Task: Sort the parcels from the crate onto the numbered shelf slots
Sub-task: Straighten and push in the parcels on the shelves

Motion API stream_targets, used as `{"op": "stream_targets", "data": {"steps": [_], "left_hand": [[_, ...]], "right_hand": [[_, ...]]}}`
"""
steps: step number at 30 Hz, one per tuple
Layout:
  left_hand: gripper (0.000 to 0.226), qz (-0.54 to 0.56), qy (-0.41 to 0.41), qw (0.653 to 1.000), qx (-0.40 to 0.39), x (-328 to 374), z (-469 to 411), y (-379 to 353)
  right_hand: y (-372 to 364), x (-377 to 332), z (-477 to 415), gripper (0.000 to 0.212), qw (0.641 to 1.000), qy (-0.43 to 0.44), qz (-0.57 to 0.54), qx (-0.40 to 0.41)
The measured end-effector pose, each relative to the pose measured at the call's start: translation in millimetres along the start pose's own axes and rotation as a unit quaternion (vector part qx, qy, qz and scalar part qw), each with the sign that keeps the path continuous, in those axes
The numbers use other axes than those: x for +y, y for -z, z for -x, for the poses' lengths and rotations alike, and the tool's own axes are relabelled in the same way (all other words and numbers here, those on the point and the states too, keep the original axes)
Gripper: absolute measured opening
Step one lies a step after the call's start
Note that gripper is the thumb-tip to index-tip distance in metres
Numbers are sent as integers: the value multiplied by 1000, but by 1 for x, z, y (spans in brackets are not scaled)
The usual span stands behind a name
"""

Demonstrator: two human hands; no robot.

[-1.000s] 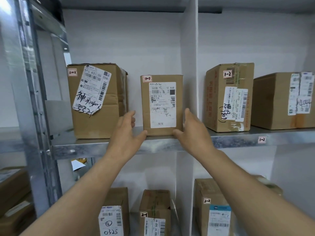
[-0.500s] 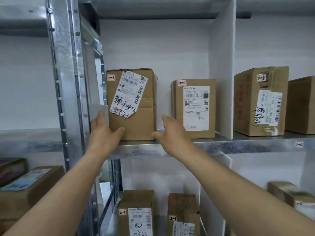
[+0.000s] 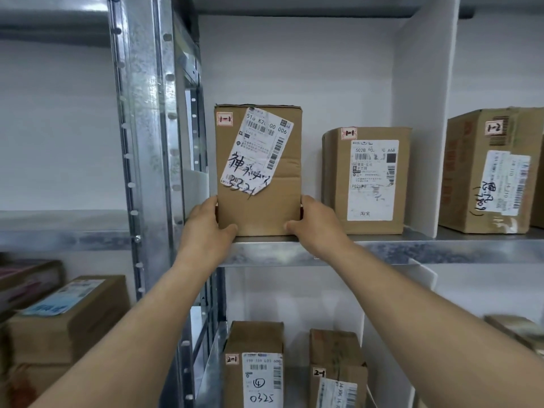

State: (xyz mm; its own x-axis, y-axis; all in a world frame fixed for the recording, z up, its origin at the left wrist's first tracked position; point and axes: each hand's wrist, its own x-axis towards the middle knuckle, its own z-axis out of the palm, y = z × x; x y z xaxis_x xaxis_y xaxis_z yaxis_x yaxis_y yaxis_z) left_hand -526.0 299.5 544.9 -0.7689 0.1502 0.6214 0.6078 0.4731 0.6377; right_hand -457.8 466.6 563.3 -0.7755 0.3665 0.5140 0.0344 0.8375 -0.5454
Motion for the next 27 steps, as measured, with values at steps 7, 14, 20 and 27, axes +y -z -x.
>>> {"op": "stream_targets", "data": {"steps": [7,14,20,27], "left_hand": [[56,-36,12,999,2,-2,-1,-3],[58,-43,16,999,-7,-2,-2,-3],[73,-24,-14,1000,3,-2,8,0],[61,76,-97,988,90,-21,75,7]], "right_hand": [[-2,3,-1,35,1000,0,19,1],[-3,2,1,33,1000,1,26,-1],[-5,0,8,35,999,0,16,29],[-8,13,62,61,984,126,30,123]]}}
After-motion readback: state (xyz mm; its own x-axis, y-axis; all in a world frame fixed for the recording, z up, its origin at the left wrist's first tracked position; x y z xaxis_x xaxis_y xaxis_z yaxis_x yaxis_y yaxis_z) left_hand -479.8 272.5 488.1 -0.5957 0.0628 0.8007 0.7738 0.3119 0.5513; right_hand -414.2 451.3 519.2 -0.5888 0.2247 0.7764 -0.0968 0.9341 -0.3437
